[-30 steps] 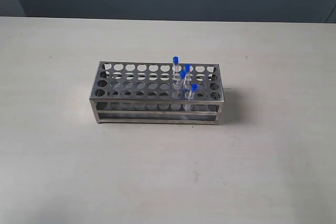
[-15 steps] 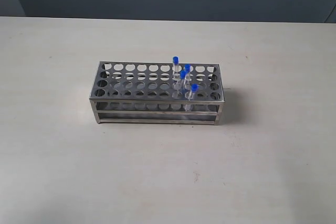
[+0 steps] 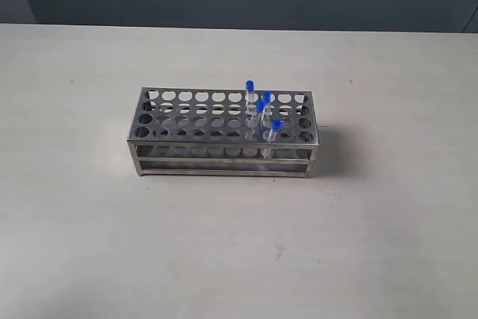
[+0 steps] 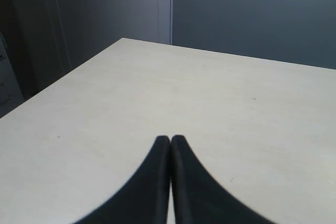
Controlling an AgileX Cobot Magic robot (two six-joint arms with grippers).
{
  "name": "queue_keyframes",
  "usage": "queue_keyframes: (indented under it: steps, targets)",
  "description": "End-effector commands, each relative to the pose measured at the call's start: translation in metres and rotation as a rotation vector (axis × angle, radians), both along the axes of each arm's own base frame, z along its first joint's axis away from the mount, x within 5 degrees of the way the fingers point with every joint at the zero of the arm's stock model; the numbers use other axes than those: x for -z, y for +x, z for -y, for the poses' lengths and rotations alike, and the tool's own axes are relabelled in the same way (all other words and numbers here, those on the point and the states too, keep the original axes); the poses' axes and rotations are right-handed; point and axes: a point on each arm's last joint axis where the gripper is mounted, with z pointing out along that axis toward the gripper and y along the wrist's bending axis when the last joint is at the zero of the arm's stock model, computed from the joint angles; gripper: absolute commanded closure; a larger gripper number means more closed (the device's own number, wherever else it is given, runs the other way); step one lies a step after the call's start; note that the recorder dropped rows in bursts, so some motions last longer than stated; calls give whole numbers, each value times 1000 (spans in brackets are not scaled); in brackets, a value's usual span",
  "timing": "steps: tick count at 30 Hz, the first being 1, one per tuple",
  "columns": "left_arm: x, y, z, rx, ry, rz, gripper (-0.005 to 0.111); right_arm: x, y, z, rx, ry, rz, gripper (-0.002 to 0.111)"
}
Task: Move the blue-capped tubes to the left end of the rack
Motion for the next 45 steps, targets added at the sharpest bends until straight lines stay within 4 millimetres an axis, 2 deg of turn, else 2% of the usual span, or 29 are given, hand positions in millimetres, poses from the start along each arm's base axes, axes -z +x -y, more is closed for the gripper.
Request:
queue_keyframes:
  steps: [1, 2, 4, 6, 9, 10, 13, 17, 21, 28, 34, 45]
  targets:
    - [0, 0, 0, -2, -2, 4, 106, -24, 71, -31, -165, -254, -109, 109]
    - [0, 0, 0, -2, -2, 4, 106, -23, 82, -39, -239, -304, -124, 109]
    - [0, 0, 0, -2, -2, 4, 106, -2, 108, -56, -434, -348, -231, 102]
    - [0, 0, 0, -2, -2, 4, 106, 29, 128, -73, -591, -400, -328, 87]
    - [0, 0, 0, -3, 0, 3, 106, 71, 152, -91, -683, -443, -467, 66]
    - [0, 0, 0, -3, 0, 3, 106, 85, 159, -97, -705, -448, -511, 63]
    - [0, 0, 0, -3, 0, 3, 106, 121, 165, -116, -832, -493, -603, 62]
    - [0, 0, 0, -3, 0, 3, 106, 154, 154, -137, -1022, -539, -667, 62]
    - [0, 0, 0, -3, 0, 3, 106, 174, 139, -141, -1044, -613, -674, 62]
    - [0, 0, 0, -3, 0, 3, 106, 202, 131, -131, -907, -658, -662, 62]
    - [0, 0, 0, -3, 0, 3, 106, 221, 141, -130, -828, -618, -636, 62]
    - [-1, 0, 0, -2, 2, 4, 106, 248, 150, -137, -886, -532, -641, 62]
